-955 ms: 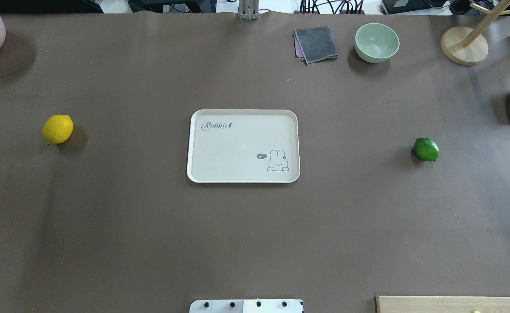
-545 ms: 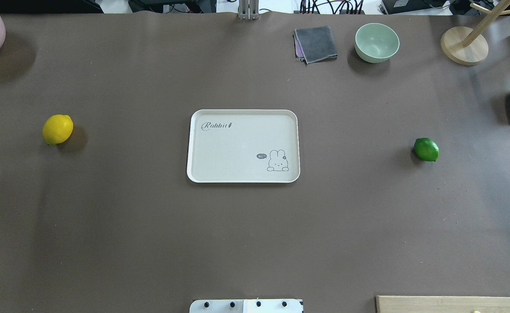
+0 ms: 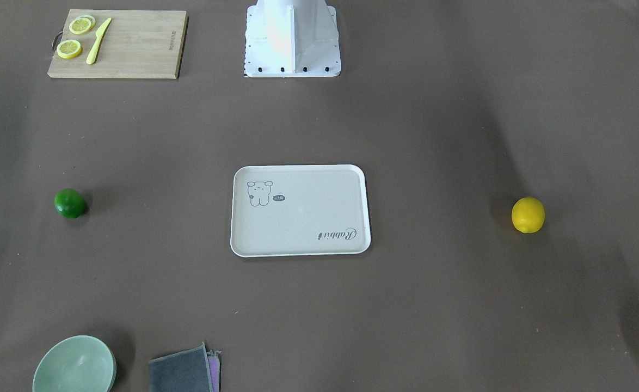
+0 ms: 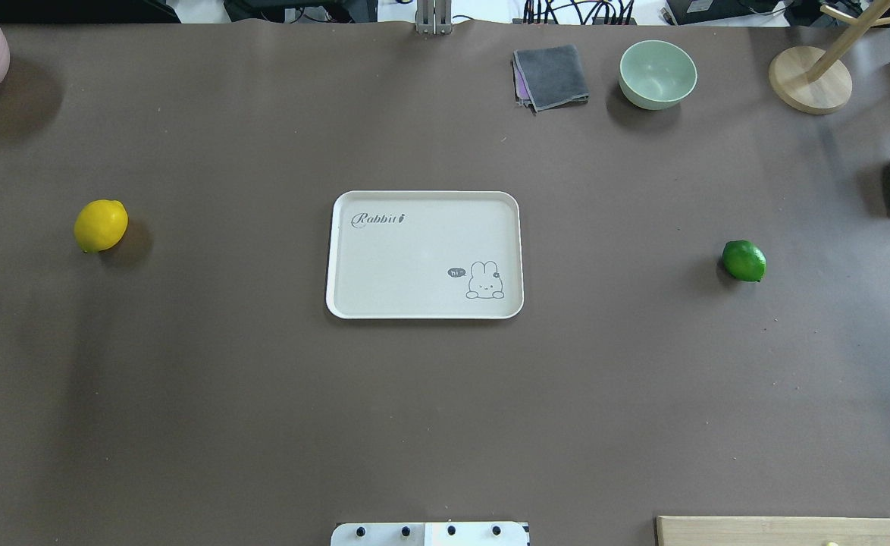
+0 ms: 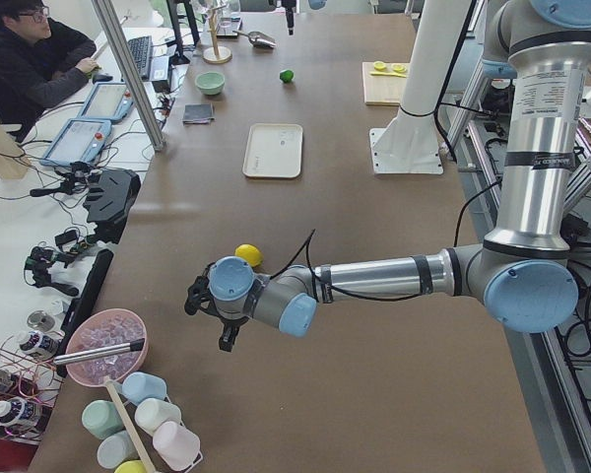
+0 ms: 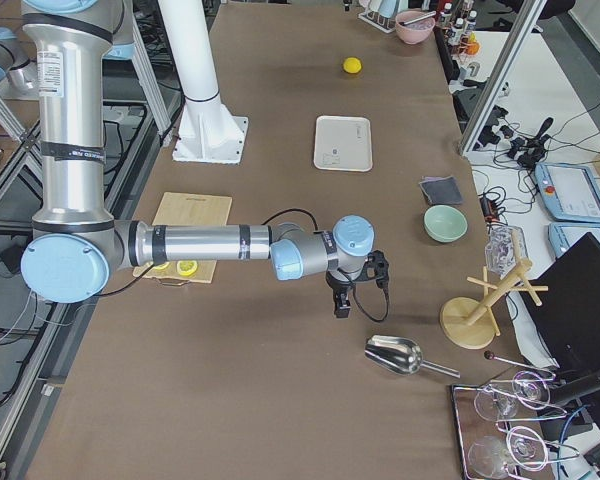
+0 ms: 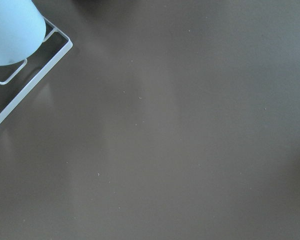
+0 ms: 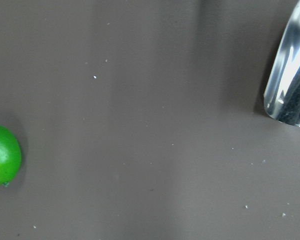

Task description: Place all lemons on tray

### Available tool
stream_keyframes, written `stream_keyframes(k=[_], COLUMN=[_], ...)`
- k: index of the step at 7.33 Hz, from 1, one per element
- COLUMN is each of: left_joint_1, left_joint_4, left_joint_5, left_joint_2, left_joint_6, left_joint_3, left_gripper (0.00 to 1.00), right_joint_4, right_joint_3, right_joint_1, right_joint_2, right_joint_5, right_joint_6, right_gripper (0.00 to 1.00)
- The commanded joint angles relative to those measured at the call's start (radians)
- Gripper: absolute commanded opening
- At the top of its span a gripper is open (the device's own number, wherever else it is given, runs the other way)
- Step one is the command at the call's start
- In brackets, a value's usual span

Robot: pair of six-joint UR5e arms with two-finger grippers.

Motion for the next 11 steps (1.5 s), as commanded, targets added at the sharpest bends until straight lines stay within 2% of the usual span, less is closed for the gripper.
stream_keyframes(k=[1, 3, 7, 9, 11], left_joint_1=[0.113, 0.183, 0.342, 0.364, 0.333], left_joint_4=[-0.011, -0.013, -0.019, -0.01, -0.002], left_joint_5=[-0.003, -0.003, 0.008, 0.003, 0.011], left_joint_2=[-0.096, -0.177, -0.25, -0.247, -0.248], left_joint_6=[-0.117, -0.247, -0.273, -0.273, -0.274], left_joint_3=[-0.001, -0.001, 0.013, 0.005, 0.001], left_gripper=[0.99, 0.99, 0.99, 0.98, 0.98], right_joint_4=[-0.006, 0.002, 0.001, 0.002, 0.002], right_joint_3=[-0.01, -0.01, -0.016, -0.017, -0.019], right_joint_1=[-0.048, -0.078, -0.101, -0.105, -0.112], right_joint_2=[0.044, 0.064, 0.064, 0.064, 0.064], right_joint_5=[0.027, 0.018, 0.015, 0.015, 0.013], right_joint_6=[0.03, 0.087, 0.086, 0.087, 0.087], right_gripper=[1.0, 1.0, 1.0, 1.0, 1.0])
